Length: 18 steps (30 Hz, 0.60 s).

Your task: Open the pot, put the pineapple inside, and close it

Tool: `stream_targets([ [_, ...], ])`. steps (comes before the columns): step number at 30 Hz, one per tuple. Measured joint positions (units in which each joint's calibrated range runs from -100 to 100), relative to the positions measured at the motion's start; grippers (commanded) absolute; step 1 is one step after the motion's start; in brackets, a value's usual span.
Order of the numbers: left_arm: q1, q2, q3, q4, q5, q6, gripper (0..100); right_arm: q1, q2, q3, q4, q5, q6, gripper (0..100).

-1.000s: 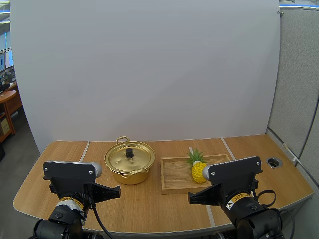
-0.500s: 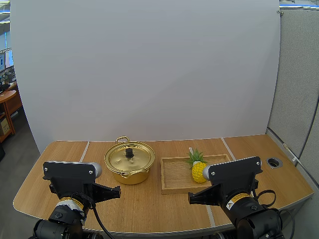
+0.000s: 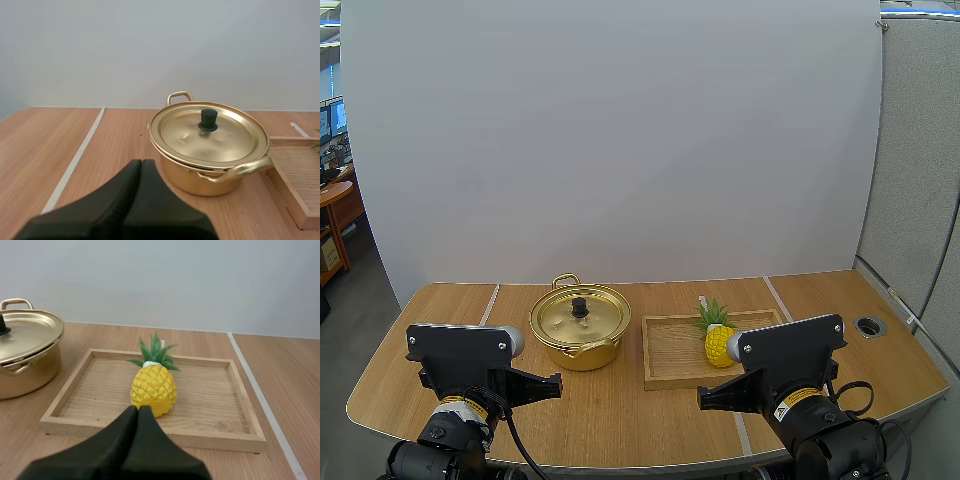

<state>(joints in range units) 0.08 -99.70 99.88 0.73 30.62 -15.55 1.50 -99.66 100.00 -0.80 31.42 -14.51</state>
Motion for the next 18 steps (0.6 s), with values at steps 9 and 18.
stream_targets([
  [9, 0.0, 0.0, 0.0, 0.0, 0.0, 0.0, 0, 0.0, 0.0, 0.0, 0.0, 0.0, 0.0, 0],
  [18, 0.0, 0.0, 0.0, 0.0, 0.0, 0.0, 0, 0.0, 0.0, 0.0, 0.0, 0.0, 0.0, 0],
])
